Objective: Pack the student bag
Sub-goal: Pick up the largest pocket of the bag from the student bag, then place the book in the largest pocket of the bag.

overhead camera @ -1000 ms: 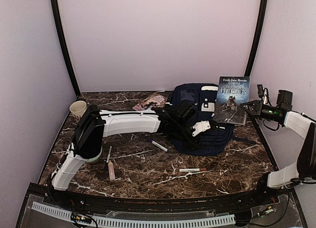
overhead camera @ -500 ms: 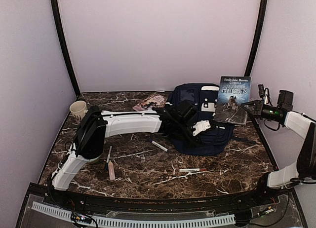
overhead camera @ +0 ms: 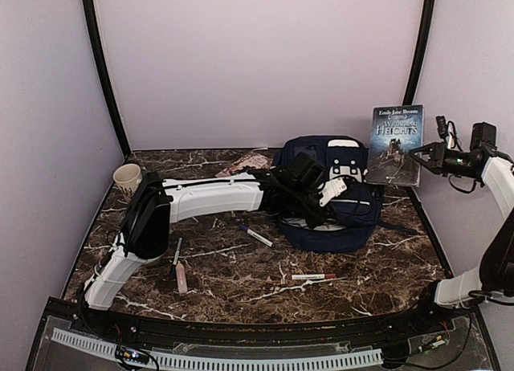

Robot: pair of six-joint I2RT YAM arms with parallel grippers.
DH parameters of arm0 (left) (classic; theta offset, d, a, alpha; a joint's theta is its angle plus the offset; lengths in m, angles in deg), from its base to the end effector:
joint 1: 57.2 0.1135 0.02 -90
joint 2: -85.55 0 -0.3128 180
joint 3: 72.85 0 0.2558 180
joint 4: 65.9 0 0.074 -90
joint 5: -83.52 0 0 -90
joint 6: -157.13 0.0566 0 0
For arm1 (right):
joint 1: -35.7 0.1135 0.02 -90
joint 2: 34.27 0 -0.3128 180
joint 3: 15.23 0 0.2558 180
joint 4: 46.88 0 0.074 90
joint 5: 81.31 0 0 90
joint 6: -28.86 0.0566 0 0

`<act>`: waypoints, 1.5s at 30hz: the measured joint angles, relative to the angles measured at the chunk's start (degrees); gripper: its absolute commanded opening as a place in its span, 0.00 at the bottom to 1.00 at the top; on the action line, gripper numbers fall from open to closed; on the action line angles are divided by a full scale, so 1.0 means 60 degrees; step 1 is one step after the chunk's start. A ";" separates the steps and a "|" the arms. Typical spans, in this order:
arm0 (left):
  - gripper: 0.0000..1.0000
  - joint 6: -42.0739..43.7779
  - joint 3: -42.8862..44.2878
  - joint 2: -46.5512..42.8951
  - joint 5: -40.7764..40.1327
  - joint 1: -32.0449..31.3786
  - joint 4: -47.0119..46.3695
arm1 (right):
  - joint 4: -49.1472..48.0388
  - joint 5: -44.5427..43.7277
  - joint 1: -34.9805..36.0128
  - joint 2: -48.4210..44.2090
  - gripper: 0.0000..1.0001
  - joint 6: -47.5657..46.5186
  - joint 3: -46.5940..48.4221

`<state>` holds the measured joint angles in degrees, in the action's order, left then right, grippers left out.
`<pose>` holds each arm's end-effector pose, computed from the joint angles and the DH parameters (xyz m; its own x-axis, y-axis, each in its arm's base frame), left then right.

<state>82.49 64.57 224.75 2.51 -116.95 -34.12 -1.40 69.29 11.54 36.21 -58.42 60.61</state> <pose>0.3051 -0.5407 0.2381 -0.0252 0.5625 -0.8264 0.9598 0.2449 0.1374 0.2465 -0.0565 0.3666 -0.6066 0.2976 -0.7372 -0.3786 0.7072 0.5971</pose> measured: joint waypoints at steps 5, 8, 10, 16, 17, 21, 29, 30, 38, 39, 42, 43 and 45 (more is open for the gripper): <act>0.00 -0.0317 0.0000 0.0000 -0.0510 -0.0018 -0.0827 | 0.1461 0.0328 0.0000 -0.0652 0.00 -0.0688 0.0149; 0.00 -0.0459 0.0000 -0.0004 -0.0761 -0.0015 -0.1282 | 0.2135 0.0568 0.0004 -0.1053 0.00 -0.1082 0.0149; 0.00 -0.0539 0.0000 -0.0015 -0.0933 -0.0015 -0.1570 | 0.2444 0.0714 0.0007 -0.1377 0.00 -0.1362 0.0149; 0.00 -0.0929 0.0000 -0.0211 -0.1271 0.0120 -0.2404 | 0.2827 0.1169 0.0007 -0.2131 0.00 -0.1843 0.0149; 0.00 -0.1005 0.0000 -0.0259 -0.1271 0.0168 -0.2506 | 0.2892 0.1231 0.0007 -0.2146 0.00 -0.1891 0.0149; 0.00 -0.1577 0.0000 -0.0532 -0.1064 0.0514 -0.3009 | 0.3257 0.1443 0.0007 -0.2153 0.00 -0.2229 0.0131; 0.00 -0.2943 0.0000 -0.0710 -0.0222 0.1413 -0.3840 | 0.3854 0.1545 0.0364 -0.2565 0.00 -0.2991 -0.0149; 0.00 -0.3045 0.0000 -0.0710 -0.0149 0.1486 -0.3880 | 0.3872 0.1537 0.0510 -0.2619 0.00 -0.3020 -0.0273; 0.00 -0.3727 0.0000 -0.0710 0.0131 0.1814 -0.4127 | 0.3861 0.1016 0.2080 -0.2452 0.00 -0.2772 -0.1257; 0.00 -0.3810 0.0000 -0.0710 0.0178 0.1829 -0.4156 | 0.3738 0.0918 0.2313 -0.2404 0.00 -0.2641 -0.1373; 0.00 -0.4033 -0.0025 -0.0710 0.0284 0.1840 -0.4233 | 0.3235 0.0637 0.3144 -0.2328 0.00 -0.2233 -0.1821; 0.00 -0.4105 -0.0025 -0.0710 0.0317 0.1840 -0.4244 | 0.3115 0.0554 0.3413 -0.2288 0.00 -0.2095 -0.2004; 0.00 -0.4207 -0.0025 -0.0710 0.0375 0.1840 -0.4277 | 0.3016 0.0404 0.3836 -0.2135 0.00 -0.1883 -0.2259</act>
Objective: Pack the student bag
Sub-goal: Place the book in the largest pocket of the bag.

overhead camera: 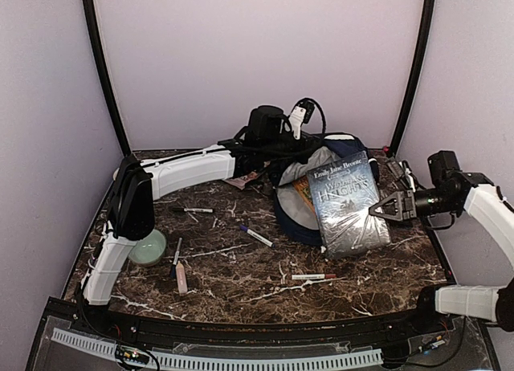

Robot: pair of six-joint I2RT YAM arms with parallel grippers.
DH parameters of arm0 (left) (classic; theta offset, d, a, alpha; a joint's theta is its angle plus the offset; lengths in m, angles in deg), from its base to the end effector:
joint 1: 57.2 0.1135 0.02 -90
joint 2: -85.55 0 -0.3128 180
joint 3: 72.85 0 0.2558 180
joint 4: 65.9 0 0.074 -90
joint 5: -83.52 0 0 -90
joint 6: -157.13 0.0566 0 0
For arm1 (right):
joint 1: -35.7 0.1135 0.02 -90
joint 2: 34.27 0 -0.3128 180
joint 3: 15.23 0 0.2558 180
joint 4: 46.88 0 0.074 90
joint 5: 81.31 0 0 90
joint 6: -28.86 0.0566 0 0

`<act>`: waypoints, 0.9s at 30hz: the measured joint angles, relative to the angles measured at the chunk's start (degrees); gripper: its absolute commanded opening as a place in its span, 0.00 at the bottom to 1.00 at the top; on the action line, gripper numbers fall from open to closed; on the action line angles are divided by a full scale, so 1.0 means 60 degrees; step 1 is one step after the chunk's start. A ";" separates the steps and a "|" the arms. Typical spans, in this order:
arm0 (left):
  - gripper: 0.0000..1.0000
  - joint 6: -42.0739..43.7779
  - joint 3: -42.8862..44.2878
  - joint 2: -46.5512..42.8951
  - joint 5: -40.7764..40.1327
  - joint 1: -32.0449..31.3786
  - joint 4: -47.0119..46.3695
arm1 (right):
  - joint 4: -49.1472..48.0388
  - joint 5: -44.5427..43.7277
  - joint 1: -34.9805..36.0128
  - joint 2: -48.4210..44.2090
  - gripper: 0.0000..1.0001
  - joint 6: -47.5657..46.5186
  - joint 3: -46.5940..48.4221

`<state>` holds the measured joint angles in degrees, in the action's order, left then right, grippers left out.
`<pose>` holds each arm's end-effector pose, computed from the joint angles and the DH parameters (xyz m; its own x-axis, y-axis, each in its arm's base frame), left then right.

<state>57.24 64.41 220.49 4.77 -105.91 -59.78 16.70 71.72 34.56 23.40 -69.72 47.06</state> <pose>0.4046 -0.4775 0.3367 -0.1917 -0.0370 -0.9808 0.8450 0.5020 -0.1841 0.1601 0.0473 0.3130 -0.7798 -0.0522 -0.6238 -0.5732 0.4599 0.6782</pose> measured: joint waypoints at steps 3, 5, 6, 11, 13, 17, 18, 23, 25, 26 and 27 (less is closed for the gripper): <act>0.00 -0.0091 0.0000 0.0000 0.0066 0.0000 -0.0036 | -0.0124 -0.0157 0.0470 0.0521 0.00 0.0244 -0.0189; 0.00 -0.0149 0.0000 0.0000 0.0106 0.0000 -0.0033 | -0.0208 -0.0229 0.0605 0.0943 0.00 0.0346 -0.0200; 0.00 -0.0182 0.0000 0.0000 0.0131 0.0000 -0.0033 | -0.0288 -0.0255 0.0652 0.1180 0.00 0.0386 -0.0200; 0.00 -0.0583 -0.0109 -0.0076 0.0331 0.0004 -0.0036 | -0.1071 -0.0444 0.1038 0.2044 0.00 0.0743 -0.0295; 0.00 -0.0812 -0.0321 -0.0208 0.0455 -0.0004 -0.0066 | -0.1599 -0.0539 0.1421 0.2310 0.00 0.0987 -0.0455; 0.00 -0.0951 -0.0561 -0.0408 0.0477 -0.0157 -0.0102 | -0.2175 -0.0565 0.2025 0.3625 0.00 0.1118 -0.0393; 0.00 -0.0947 -0.0623 -0.0459 0.0466 -0.0197 -0.0095 | -0.2208 -0.0601 0.2087 0.3982 0.00 0.1115 -0.0331; 0.00 -0.0747 -0.1206 -0.0925 0.0157 -0.0514 -0.0025 | -0.2732 -0.0448 0.2127 0.5450 0.00 0.1246 -0.0044; 0.00 -0.0605 -0.1570 -0.1184 -0.0011 -0.0645 -0.0011 | -0.2947 -0.0310 0.2127 0.5723 0.00 0.1319 0.0040; 0.00 -0.0572 -0.1705 -0.1275 -0.0073 -0.0685 -0.0004 | -0.3067 -0.0248 0.2124 0.5799 0.00 0.1395 0.0047; 0.00 -0.0517 -0.1876 -0.1392 -0.0149 -0.0729 -0.0015 | -0.3213 -0.0175 0.2120 0.5880 0.00 0.1497 0.0047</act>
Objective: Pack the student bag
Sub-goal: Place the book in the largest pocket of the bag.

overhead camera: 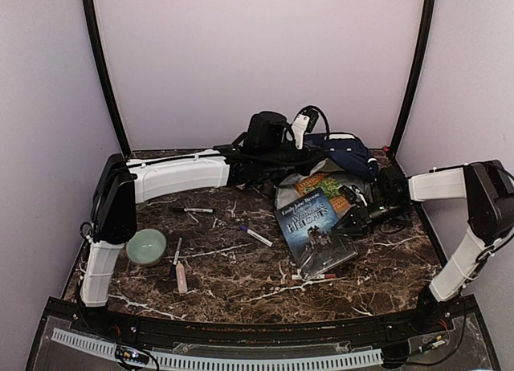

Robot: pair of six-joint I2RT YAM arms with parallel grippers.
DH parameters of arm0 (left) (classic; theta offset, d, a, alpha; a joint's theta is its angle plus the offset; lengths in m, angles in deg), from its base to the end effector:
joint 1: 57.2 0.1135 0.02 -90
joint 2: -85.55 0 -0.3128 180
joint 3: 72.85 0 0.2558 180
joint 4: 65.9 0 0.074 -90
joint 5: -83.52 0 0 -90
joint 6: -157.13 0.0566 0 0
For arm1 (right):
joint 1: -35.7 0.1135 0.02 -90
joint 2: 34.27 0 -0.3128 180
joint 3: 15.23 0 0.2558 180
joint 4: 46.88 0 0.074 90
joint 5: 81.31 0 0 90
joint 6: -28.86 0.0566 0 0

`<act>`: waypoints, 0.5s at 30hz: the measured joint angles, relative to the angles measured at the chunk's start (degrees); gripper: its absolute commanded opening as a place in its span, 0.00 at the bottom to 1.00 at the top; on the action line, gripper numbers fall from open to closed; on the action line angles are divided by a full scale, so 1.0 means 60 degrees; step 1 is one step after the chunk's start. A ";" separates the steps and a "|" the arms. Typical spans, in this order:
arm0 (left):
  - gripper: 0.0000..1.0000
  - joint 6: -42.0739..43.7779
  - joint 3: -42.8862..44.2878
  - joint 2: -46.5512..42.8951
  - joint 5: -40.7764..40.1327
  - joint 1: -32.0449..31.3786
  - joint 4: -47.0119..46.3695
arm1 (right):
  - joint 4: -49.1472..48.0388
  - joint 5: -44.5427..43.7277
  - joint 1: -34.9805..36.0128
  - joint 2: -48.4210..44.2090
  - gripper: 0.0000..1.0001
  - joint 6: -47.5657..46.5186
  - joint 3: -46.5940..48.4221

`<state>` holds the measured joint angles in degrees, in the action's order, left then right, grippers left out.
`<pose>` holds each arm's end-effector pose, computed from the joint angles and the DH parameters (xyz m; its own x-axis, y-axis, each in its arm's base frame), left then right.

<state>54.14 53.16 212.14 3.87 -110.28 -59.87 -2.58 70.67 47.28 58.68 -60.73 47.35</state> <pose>0.3469 -0.4786 0.3471 -0.2683 -0.0111 -0.9633 0.8553 0.4575 -0.2434 0.2676 0.1058 0.1995 -0.9471 -0.1906 -0.2583 -0.3162 0.4147 0.8532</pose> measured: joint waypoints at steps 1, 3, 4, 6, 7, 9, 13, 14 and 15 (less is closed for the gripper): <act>0.00 0.0044 -0.0164 -0.0117 -0.0058 -0.0029 -0.0011 | -0.0131 0.0066 -0.0018 0.0087 0.00 0.0106 0.0000; 0.00 0.0095 -0.0437 -0.0299 -0.0127 -0.0055 -0.0022 | -0.0306 0.0248 -0.0135 0.0270 0.00 0.0255 0.0000; 0.00 0.0113 -0.0616 -0.0404 -0.0164 -0.0062 -0.0073 | -0.0419 0.0390 -0.0277 0.0426 0.00 0.0361 0.0000; 0.00 0.0135 -0.0841 -0.0543 -0.0204 -0.0069 -0.0142 | -0.0590 0.0601 -0.0597 0.0703 0.00 0.0557 0.0007; 0.00 0.0135 -0.0914 -0.0597 -0.0208 -0.0073 -0.0157 | -0.0703 0.0710 -0.0794 0.0860 0.00 0.0656 0.0011; 0.00 0.0135 -0.0965 -0.0641 -0.0200 -0.0084 -0.0168 | -0.0936 0.0834 -0.1133 0.1067 0.00 0.0922 0.0015; 0.00 0.0168 -0.0965 -0.0645 -0.0186 -0.0120 -0.0171 | -0.1548 0.0922 -0.1497 0.1177 0.00 0.1534 0.0018; 0.00 0.0178 -0.0969 -0.0648 -0.0186 -0.0131 -0.0171 | -0.1639 0.0929 -0.1523 0.1220 0.00 0.1617 0.0047; 0.00 0.0204 -0.0980 -0.0648 -0.0182 -0.0138 -0.0175 | -0.1676 0.0933 -0.1534 0.1290 0.00 0.1687 0.0106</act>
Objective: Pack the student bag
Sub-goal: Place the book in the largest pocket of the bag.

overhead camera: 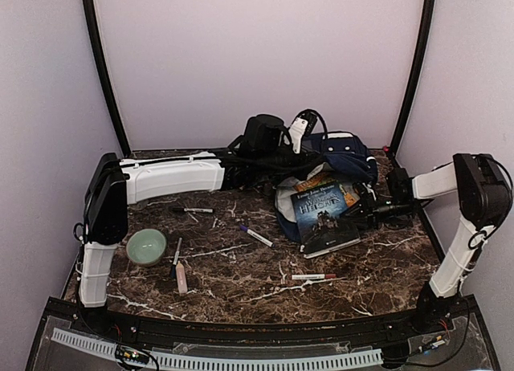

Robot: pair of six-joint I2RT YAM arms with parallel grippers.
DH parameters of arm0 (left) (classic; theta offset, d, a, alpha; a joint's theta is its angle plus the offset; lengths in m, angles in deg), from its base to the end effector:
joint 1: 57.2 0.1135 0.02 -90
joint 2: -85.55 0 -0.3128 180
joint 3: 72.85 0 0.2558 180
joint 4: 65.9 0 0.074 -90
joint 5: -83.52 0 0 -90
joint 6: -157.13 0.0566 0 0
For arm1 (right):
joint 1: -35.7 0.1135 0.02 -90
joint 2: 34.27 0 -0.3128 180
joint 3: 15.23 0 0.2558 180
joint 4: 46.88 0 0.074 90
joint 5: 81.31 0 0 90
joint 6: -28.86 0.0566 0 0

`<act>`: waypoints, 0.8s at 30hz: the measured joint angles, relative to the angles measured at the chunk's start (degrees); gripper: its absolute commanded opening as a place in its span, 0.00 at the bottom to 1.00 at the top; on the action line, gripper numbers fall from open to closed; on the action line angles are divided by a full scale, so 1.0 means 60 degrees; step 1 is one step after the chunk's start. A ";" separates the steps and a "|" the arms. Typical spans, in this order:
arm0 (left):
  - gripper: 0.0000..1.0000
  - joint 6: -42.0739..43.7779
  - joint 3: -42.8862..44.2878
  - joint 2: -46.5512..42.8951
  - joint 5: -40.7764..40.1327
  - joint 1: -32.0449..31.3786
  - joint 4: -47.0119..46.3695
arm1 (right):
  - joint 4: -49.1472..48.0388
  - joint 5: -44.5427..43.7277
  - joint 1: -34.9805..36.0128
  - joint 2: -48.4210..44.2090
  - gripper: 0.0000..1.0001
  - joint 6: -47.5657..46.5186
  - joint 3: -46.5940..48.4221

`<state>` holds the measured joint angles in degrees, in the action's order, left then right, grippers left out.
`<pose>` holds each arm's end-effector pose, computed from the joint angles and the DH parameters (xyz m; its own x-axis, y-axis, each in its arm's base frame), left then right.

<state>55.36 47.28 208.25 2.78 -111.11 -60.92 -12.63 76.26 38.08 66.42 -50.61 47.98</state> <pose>0.3303 -0.4686 0.3482 -0.2576 0.0116 -0.9662 0.8570 0.4646 -0.2229 0.3085 0.0652 0.1744 -0.9886 0.0287 -0.1478 -0.1268 0.3702 0.9203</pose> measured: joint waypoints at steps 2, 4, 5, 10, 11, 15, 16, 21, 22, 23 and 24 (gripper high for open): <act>0.00 0.0029 -0.0055 -0.0015 0.0022 -0.0015 0.0000 | -0.0189 -0.0007 -0.0018 0.0120 0.00 0.0171 0.0073; 0.00 0.0036 -0.0157 -0.0051 0.0029 -0.0029 -0.0033 | -0.0543 -0.0047 -0.0073 0.0142 0.00 0.0499 0.0073; 0.00 0.0040 -0.0211 -0.0080 0.0029 -0.0036 -0.0033 | -0.0761 -0.0066 -0.0113 0.0142 0.00 0.0696 0.0066; 0.00 0.0164 -0.0386 -0.0182 0.0036 -0.0091 -0.0058 | -0.2000 -0.0066 -0.0331 0.0357 0.00 0.1621 0.0051; 0.00 0.0178 -0.0408 -0.0186 0.0040 -0.0109 -0.0055 | -0.2186 -0.0036 -0.0346 0.0437 0.04 0.1752 0.0055; 0.00 0.0222 -0.0543 -0.0248 0.0055 -0.0142 -0.0055 | -0.2408 -0.0007 -0.0342 0.0678 0.25 0.1985 0.0259; 0.00 0.0226 -0.0579 -0.0277 0.0055 -0.0149 -0.0062 | -0.2364 -0.0062 -0.0342 0.0710 0.28 0.1996 0.0372; 0.00 0.0226 -0.0903 -0.0448 0.0055 -0.0171 -0.0208 | -0.1883 -0.1282 -0.0397 0.0273 0.47 0.1705 0.0546; 0.00 0.0226 -0.0980 -0.0492 0.0058 -0.0182 -0.0237 | -0.1698 -0.1570 -0.0423 0.0036 0.50 0.1614 0.0543; 0.00 0.0226 -0.1042 -0.0532 0.0062 -0.0189 -0.0291 | -0.1501 -0.1858 -0.0437 -0.0233 0.54 0.1508 0.0543; 0.00 0.0226 -0.1096 -0.0568 0.0058 -0.0208 -0.0346 | -0.1337 -0.2095 -0.0444 -0.0466 0.56 0.1421 0.0543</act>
<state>56.72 40.70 204.84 3.13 -112.36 -62.99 -20.65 63.69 35.41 63.62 -42.09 51.24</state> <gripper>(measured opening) 0.024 0.486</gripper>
